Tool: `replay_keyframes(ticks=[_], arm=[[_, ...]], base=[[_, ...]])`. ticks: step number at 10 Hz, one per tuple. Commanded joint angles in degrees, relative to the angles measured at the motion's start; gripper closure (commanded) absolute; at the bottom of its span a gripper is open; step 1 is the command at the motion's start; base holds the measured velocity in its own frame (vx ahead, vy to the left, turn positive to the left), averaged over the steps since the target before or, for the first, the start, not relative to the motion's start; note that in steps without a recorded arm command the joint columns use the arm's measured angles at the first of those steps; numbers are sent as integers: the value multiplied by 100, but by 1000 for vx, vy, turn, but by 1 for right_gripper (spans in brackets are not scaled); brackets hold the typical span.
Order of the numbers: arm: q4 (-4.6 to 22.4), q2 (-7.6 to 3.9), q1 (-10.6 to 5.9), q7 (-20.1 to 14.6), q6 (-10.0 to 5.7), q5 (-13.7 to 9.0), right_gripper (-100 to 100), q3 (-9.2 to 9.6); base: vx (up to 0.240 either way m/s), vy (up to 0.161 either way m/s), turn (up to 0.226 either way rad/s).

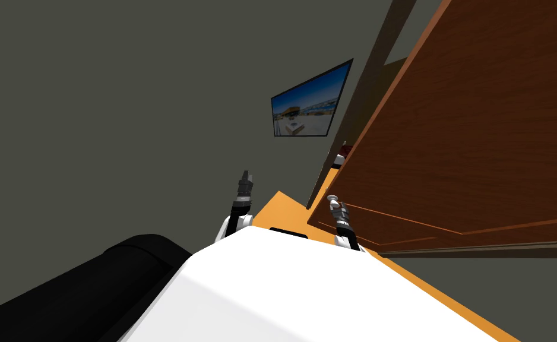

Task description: Pull the door open

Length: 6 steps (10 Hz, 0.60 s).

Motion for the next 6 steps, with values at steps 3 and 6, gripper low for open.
replay_keyframes(ticks=[3,6], arm=[[-79,63,-15,-536,64,-191,-100,89],[-84,87,-35,-857,80,-273,-100,128]], base=[[-57,-7,25],[-52,-14,18]])
